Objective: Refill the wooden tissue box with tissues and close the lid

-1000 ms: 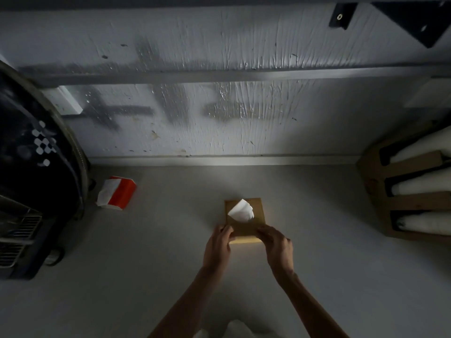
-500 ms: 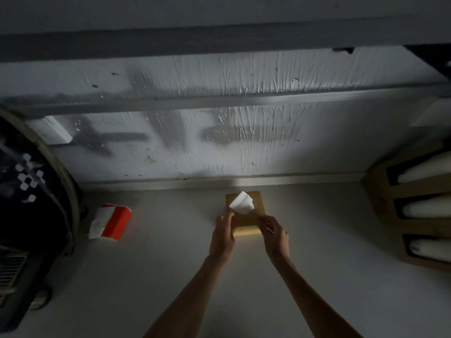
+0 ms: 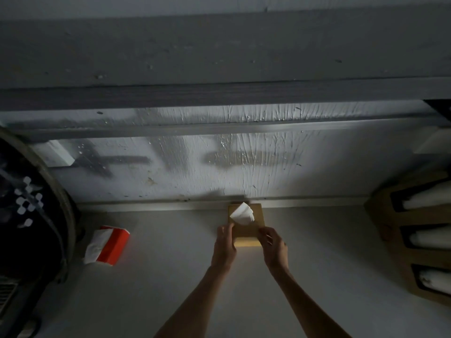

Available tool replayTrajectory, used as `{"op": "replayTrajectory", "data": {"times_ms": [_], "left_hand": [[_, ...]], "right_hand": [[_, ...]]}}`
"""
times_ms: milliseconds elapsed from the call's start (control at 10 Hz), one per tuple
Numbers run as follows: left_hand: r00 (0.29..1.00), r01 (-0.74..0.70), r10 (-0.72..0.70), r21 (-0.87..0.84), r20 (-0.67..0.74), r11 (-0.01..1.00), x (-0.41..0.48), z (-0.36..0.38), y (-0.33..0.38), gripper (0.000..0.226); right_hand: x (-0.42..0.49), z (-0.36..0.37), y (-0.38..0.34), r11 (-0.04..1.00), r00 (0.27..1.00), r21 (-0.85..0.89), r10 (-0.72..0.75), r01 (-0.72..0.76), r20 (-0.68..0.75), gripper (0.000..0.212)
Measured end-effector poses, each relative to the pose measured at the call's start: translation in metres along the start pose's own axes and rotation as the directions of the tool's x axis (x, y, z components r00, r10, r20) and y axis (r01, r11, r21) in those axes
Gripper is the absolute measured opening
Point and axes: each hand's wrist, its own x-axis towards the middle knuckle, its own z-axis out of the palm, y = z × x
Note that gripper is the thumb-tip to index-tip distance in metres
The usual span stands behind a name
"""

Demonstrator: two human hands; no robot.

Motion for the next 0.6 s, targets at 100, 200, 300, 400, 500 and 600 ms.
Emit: {"op": "replayTrajectory", "data": {"times_ms": [100,200,300,400,500,600], "left_hand": [[1.0,0.007,-0.007,-0.004,0.012,1.0,0.0,-0.001,0.0,0.044],[1.0,0.011,-0.011,0.005,0.012,1.0,-0.003,-0.003,0.003,0.044],[0.999,-0.003,0.001,0.039,0.034,0.999,-0.006,-0.007,0.006,0.048],[0.997,-0.009,0.002,0.091,0.08,0.996,-0.012,-0.02,0.008,0.051],[0.995,-0.07,0.061,0.123,0.077,0.99,-0.019,-0.03,0.002,0.051],[0.992,-0.075,0.052,0.214,0.112,0.974,-0.027,-0.044,0.0,0.053]], "right_hand": [[-0.001,-0.002,0.0,1.0,1.0,-0.006,-0.008,0.009,0.029,0.021],[-0.005,-0.005,-0.002,0.999,0.998,-0.035,-0.018,0.02,0.068,0.027],[-0.011,-0.008,0.0,0.995,0.997,-0.095,-0.034,0.041,0.074,0.034],[-0.022,-0.017,-0.01,0.988,0.996,-0.144,-0.037,0.048,0.077,0.036],[-0.034,-0.027,-0.017,0.986,0.996,-0.164,-0.03,0.043,0.085,0.039],[-0.05,-0.044,-0.029,0.971,0.984,-0.207,-0.087,0.119,0.156,0.044]]}}
